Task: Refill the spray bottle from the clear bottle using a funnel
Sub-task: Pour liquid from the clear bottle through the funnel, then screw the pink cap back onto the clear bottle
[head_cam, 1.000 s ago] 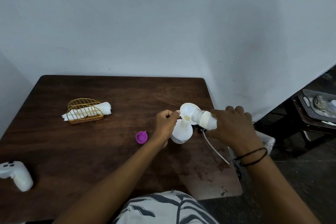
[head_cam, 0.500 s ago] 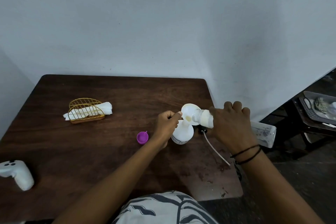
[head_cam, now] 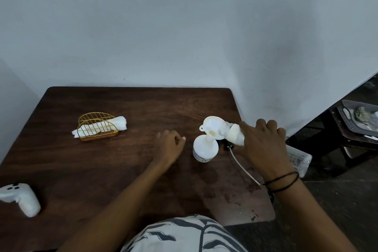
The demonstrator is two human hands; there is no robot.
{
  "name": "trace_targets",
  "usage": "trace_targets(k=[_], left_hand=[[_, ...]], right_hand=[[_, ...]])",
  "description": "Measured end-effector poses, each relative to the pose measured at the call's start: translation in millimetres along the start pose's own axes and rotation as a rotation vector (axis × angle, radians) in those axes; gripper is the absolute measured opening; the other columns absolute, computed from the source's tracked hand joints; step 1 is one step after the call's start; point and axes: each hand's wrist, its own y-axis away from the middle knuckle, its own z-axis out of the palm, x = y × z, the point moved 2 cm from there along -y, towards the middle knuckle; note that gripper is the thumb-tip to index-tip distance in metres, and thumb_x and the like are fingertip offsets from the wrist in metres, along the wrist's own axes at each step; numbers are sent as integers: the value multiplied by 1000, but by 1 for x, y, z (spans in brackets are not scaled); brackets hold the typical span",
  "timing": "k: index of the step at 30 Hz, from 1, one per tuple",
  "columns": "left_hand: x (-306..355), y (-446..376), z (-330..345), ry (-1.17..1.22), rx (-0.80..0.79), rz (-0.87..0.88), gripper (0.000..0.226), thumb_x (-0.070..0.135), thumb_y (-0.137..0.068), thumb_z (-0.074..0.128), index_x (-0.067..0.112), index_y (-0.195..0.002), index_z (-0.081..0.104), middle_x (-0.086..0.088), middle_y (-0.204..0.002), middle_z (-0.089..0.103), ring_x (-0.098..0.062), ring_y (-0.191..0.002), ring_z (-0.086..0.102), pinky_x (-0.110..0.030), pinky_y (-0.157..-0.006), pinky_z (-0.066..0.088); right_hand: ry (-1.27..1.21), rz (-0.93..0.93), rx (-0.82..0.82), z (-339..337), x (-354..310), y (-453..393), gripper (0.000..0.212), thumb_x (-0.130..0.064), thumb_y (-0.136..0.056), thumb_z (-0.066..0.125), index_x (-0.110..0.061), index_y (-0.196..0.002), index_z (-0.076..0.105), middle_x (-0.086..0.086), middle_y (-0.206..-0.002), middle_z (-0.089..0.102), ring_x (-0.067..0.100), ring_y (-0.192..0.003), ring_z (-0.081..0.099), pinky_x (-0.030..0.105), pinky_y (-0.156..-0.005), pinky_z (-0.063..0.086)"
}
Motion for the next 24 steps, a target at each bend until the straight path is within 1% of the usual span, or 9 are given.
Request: trace_targets(k=[1,3,5,10,13,17,20,22,24], left_hand=[[-10,2,3,-144,-54,2,25,44,-91,60,22,-100,66,-1,-113,61,-25,-110,53,-42,-95,45],[-28,8,10,-326,-211,-77,43,44,-88,60,23,-126,55,-9,-142,42,-33,-129,38,-50,-105,36],[-38,13,16,-415,-308,-128,56,42,-86,61,23,-137,46,-12,-150,32,-37,-135,31,-54,-109,30],[-48,17,18,-428,-373,-95,46,28,-92,56,17,-136,46,-16,-146,39,-39,-130,39,-50,-108,39],[-49,17,17,-407,-357,-31,39,22,-95,51,13,-134,48,-17,-145,43,-39,-125,45,-48,-106,42],[-44,13,14,-316,-281,35,35,18,-91,59,10,-124,53,-16,-135,53,-33,-119,53,-42,-102,45],[-32,7,8,-181,-182,57,34,16,-87,66,11,-118,54,-12,-122,58,-27,-107,57,-37,-89,50],[-22,2,3,-18,-128,-31,36,19,-84,73,17,-113,52,-6,-112,60,-20,-98,58,-28,-75,49],[-12,-3,-2,201,-60,-147,37,20,-82,76,22,-108,50,-2,-106,60,-16,-93,59,-23,-67,47]], right_hand=[[-16,3,6,1,0,0,40,-43,-71,76,-25,-107,70,5,-82,57,28,-79,50,32,-66,24],[-66,15,-26,4,1,0,46,-47,-73,72,-27,-114,66,5,-88,58,28,-84,52,33,-68,28],[-126,41,-69,8,0,1,52,-53,-77,65,-32,-124,59,3,-96,59,27,-91,53,32,-70,31],[-316,73,-111,12,-5,8,54,-57,-78,64,-27,-122,58,5,-102,62,27,-95,56,31,-71,40],[-392,92,-158,15,-7,11,52,-56,-79,65,-27,-120,54,5,-107,62,26,-100,56,33,-77,44],[-471,112,-170,16,-9,14,52,-56,-79,64,-27,-121,53,4,-110,61,27,-102,56,35,-79,49],[-499,126,-170,17,-9,15,55,-57,-79,66,-28,-124,52,3,-108,61,27,-102,56,35,-77,47],[-536,125,-181,17,-11,14,54,-57,-78,67,-27,-121,51,3,-108,60,26,-102,56,35,-76,47],[-596,134,-184,18,-13,14,53,-57,-77,67,-27,-118,51,2,-106,59,26,-102,56,34,-74,46]])
